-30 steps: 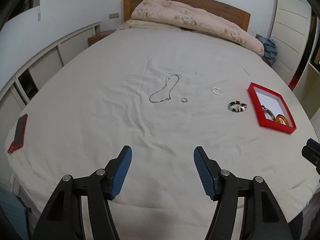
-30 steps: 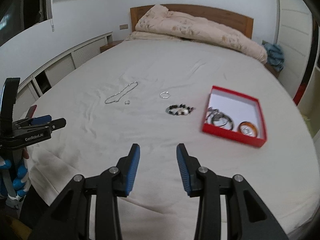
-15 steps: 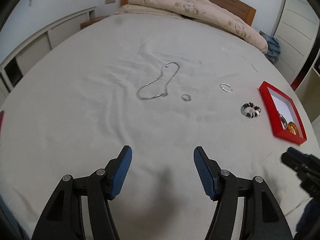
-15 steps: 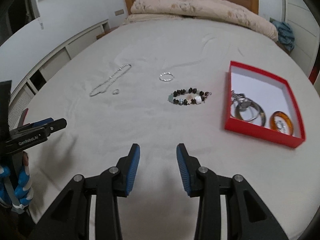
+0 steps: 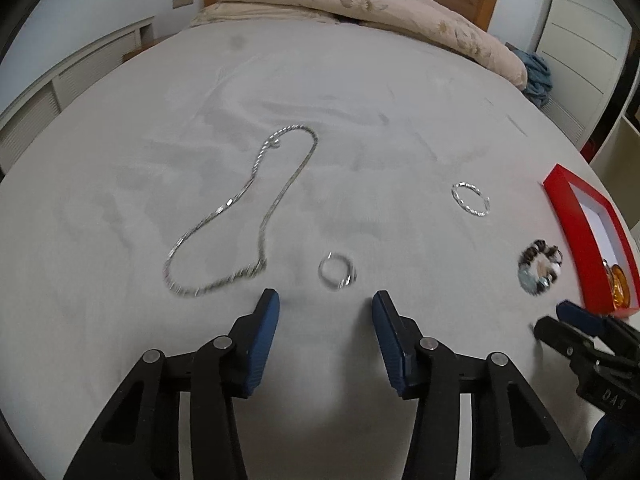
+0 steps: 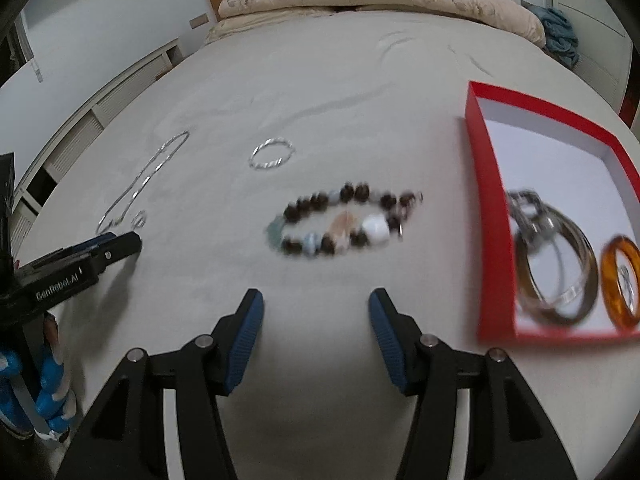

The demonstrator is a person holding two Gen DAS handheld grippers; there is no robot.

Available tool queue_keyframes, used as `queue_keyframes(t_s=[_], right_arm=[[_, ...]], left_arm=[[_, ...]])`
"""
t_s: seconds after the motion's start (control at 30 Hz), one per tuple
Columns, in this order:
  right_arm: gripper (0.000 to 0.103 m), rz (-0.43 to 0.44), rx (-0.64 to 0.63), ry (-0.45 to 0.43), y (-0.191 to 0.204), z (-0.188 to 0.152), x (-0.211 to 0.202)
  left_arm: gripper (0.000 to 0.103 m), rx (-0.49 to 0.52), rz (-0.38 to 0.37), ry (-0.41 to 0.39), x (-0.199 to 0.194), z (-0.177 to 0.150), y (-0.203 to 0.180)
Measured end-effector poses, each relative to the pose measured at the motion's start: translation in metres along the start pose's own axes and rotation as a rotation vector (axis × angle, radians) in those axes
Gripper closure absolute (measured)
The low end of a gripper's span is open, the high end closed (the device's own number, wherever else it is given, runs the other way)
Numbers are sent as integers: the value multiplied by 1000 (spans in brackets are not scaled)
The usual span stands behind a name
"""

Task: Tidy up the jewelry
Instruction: 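Grasp the beaded bracelet with the right tool while the left tool grasps the silver ring, then carry the beaded bracelet and silver ring into the red box and release them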

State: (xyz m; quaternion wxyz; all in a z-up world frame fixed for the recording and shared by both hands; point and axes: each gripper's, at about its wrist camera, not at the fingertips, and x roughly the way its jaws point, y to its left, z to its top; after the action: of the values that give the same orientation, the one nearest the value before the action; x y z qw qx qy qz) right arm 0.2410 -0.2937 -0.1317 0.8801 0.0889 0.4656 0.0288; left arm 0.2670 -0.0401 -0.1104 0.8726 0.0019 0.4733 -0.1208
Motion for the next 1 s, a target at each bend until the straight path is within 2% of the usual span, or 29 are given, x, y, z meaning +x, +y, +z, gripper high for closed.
queue_keyframes(t_s=[0.1,0.3,0.4,0.47,0.57,0.63,0.7,1.0], right_arm=[[49,-7,4,-27,-2,15,12],[49,-25,-3,-72,0,33,29],[57,-27,-23,-85,4,35,33],[69,-18,-20,-92,0,35,31],[83,-1,2,-101,-6,36,29],[85,13,11,-108,-10,35,29],[93,27,6,-112,-9,37,27],[93,119,-8,-147,-1,34,-9]], left_arm=[[58,23,-7,-17,5,5,-3],[73,41,-26,-33,9,8,-3],[83,53,-34,-38,11,9,-6],[83,52,-35,-42,10,8,-4],[84,53,-32,-46,10,10,-3],[84,53,-27,-49,8,10,-4],[84,49,-26,-49,7,10,-4],[84,38,-46,-50,-5,15,-8]])
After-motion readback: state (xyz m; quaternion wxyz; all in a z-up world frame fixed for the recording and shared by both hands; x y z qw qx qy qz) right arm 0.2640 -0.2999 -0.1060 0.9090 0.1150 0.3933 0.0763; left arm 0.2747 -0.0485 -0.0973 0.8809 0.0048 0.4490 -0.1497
